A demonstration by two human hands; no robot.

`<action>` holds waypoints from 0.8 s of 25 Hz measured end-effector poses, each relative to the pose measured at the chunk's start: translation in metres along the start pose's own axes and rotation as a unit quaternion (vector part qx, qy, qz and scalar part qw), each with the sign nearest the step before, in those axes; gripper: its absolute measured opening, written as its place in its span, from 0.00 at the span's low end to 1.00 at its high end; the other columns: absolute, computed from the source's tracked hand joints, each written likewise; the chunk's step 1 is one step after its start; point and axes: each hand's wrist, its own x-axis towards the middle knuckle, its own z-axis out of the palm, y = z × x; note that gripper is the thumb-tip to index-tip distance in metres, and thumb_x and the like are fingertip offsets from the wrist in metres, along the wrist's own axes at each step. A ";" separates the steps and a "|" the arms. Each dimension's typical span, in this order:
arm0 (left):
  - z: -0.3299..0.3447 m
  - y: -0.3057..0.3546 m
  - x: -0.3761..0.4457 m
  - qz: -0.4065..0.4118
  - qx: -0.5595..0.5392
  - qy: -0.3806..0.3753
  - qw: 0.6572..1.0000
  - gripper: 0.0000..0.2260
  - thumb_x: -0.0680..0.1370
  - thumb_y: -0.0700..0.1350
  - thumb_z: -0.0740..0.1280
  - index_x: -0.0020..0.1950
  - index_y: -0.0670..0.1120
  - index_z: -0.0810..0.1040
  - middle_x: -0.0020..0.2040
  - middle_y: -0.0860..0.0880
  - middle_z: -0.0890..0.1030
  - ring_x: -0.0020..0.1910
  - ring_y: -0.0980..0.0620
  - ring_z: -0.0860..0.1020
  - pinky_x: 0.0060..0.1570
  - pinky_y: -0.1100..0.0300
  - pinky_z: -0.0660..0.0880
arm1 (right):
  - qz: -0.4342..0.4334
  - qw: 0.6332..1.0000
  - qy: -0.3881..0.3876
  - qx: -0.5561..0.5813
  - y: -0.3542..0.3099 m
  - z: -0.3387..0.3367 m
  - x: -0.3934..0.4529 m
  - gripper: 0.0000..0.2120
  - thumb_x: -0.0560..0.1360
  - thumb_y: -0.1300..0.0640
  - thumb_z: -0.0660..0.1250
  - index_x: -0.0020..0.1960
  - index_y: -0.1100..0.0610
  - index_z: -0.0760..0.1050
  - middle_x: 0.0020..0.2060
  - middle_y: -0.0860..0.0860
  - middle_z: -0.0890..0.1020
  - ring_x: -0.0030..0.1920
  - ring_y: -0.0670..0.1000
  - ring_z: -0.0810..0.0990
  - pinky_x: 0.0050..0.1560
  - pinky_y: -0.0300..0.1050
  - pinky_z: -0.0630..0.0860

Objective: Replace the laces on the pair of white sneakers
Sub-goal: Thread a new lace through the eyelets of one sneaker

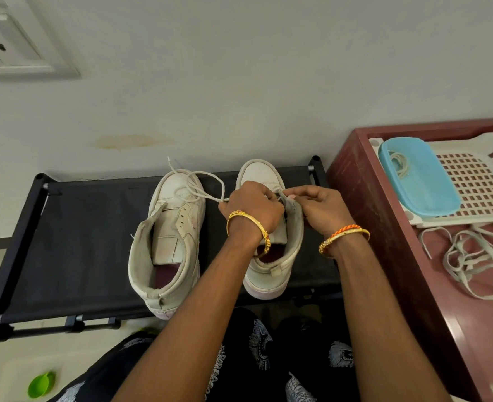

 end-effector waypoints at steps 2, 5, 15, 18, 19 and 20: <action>0.001 -0.002 0.001 -0.006 -0.045 -0.004 0.999 0.09 0.76 0.45 0.66 0.53 0.48 0.82 0.54 0.49 0.81 0.56 0.48 0.75 0.63 0.48 0.67 | -0.005 1.000 -0.003 -0.001 0.001 0.000 0.000 0.07 0.76 0.64 0.65 0.48 0.56 0.81 0.47 0.52 0.82 0.51 0.50 0.80 0.57 0.47 0.77; 0.002 -0.005 0.003 -0.016 -0.111 0.005 0.994 0.08 0.76 0.45 0.67 0.52 0.47 0.83 0.55 0.48 0.82 0.58 0.46 0.75 0.62 0.48 0.70 | 0.000 1.000 0.002 0.013 0.001 0.000 0.001 0.08 0.76 0.64 0.65 0.45 0.54 0.81 0.45 0.52 0.82 0.51 0.51 0.80 0.56 0.47 0.77; 0.010 -0.009 0.008 0.011 -0.065 0.041 0.997 0.08 0.78 0.48 0.65 0.53 0.53 0.82 0.56 0.53 0.81 0.60 0.50 0.73 0.58 0.53 0.60 | -0.034 0.999 0.016 -0.005 0.004 0.003 0.002 0.03 0.75 0.61 0.68 0.47 0.56 0.80 0.41 0.49 0.82 0.46 0.47 0.80 0.49 0.41 0.78; 0.008 -0.010 0.006 0.042 -0.033 0.063 0.997 0.07 0.77 0.50 0.65 0.51 0.55 0.82 0.54 0.54 0.81 0.60 0.49 0.71 0.52 0.53 0.57 | -0.044 0.997 0.057 -0.029 0.005 0.007 0.003 0.02 0.76 0.61 0.66 0.47 0.56 0.78 0.38 0.47 0.79 0.40 0.44 0.78 0.42 0.36 0.75; 0.007 -0.010 0.006 0.056 -0.015 0.075 0.995 0.07 0.76 0.50 0.65 0.51 0.56 0.81 0.53 0.55 0.80 0.60 0.49 0.69 0.50 0.53 0.56 | -0.037 0.996 0.077 -0.032 0.005 0.007 0.005 0.03 0.77 0.61 0.64 0.48 0.57 0.76 0.38 0.47 0.78 0.38 0.43 0.77 0.37 0.33 0.74; 0.005 -0.012 0.006 0.066 -0.003 0.085 0.994 0.07 0.75 0.51 0.66 0.52 0.56 0.80 0.54 0.55 0.78 0.61 0.49 0.68 0.50 0.54 0.56 | -0.017 0.995 0.102 -0.011 0.005 0.006 0.006 0.04 0.79 0.61 0.62 0.49 0.57 0.75 0.38 0.48 0.77 0.36 0.42 0.76 0.33 0.31 0.73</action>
